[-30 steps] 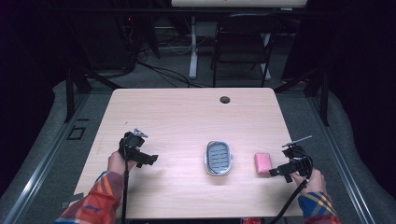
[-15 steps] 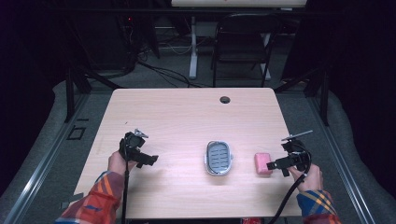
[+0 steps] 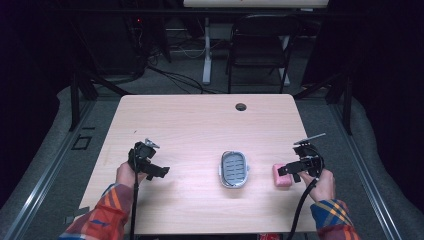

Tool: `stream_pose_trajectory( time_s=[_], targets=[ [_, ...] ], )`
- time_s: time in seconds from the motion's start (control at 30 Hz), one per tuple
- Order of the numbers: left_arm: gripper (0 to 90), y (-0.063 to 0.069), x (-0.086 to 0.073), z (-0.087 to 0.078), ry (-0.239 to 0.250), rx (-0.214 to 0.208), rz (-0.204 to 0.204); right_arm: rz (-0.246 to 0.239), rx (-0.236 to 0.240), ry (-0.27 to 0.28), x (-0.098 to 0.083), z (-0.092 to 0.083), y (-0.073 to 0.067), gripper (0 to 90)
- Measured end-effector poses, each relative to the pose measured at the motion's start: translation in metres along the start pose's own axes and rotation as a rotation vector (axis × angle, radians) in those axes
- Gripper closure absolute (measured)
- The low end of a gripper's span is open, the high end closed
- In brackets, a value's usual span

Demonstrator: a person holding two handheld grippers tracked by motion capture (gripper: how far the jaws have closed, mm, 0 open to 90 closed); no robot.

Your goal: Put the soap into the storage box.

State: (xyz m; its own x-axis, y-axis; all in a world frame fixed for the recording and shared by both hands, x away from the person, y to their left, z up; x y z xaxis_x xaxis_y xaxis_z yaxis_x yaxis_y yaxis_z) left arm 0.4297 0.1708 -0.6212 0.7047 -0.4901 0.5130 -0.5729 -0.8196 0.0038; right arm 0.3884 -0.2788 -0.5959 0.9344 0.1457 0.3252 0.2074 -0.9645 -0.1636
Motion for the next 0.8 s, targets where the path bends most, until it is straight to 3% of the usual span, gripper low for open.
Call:
stream_pose_trajectory(
  time_s=[0.17,0.33,0.53,0.7,0.8],
  targets=[
    [0.3,0.001,0.001,0.0,0.004,0.002,0.006,0.043,0.013,-0.018,0.001,0.007,0.0,0.0],
    [0.3,0.0,0.0,0.0,-0.002,0.001,0.01,0.054,0.015,-0.083,-0.002,0.012,0.0,0.2],
    [0.3,0.001,0.0,0.0,-0.002,0.001,0.01,0.066,0.016,-0.101,0.0,0.019,-0.003,0.7],
    [0.3,0.002,0.0,0.0,-0.003,0.001,0.01,0.078,-0.005,-0.107,0.003,0.026,-0.005,5.5],
    [0.3,0.002,0.0,0.001,-0.006,0.0,0.014,0.067,-0.016,-0.14,0.003,0.027,-0.006,9.3]
  ],
)
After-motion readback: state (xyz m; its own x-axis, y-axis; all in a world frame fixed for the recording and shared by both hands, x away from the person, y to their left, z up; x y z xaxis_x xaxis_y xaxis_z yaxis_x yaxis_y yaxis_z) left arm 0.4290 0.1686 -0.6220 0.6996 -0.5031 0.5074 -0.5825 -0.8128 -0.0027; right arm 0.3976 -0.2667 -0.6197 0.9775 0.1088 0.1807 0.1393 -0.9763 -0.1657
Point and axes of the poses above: each handheld gripper's, and its own axes: z roughly forward along the jaws, x roughly out of its top, y roughly to its right, the point moved 10 cm from there along z, roughly forward along the jaws, and after that the axes turned 1 degree about -z, right-handed, at the moved point
